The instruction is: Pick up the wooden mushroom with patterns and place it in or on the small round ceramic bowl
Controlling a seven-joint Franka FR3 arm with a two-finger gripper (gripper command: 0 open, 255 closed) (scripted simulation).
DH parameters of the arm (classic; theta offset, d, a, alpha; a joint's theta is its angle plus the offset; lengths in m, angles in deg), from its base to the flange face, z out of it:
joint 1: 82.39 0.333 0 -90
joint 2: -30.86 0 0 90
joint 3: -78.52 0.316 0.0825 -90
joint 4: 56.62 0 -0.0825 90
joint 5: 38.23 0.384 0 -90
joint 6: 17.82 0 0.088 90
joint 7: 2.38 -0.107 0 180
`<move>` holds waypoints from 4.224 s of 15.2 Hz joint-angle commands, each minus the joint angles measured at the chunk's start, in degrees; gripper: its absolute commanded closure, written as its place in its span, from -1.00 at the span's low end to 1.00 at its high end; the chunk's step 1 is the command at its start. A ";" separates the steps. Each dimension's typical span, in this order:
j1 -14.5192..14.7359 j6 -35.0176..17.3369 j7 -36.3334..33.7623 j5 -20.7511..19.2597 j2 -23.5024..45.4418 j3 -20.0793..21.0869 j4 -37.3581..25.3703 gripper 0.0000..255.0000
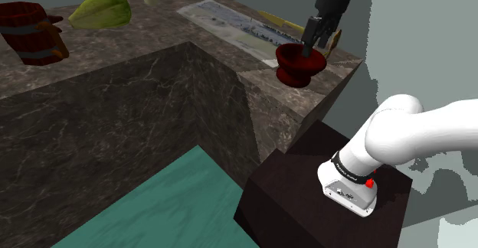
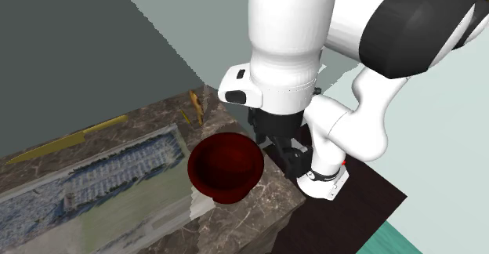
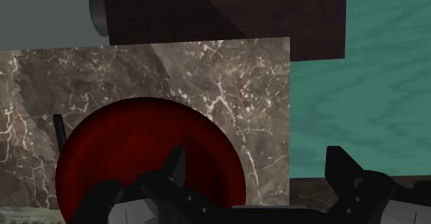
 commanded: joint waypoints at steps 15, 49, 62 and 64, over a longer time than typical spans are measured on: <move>-6.32 0.54 16.61 -12.28 13.71 -15.61 -10.28 -1.00; -10.44 -5.35 30.15 -16.95 30.10 -27.66 -19.51 1.00; -14.35 -25.35 45.27 -17.62 14.54 -38.32 2.83 -1.00; -14.30 -27.00 45.29 -17.78 14.99 -38.80 4.03 -1.00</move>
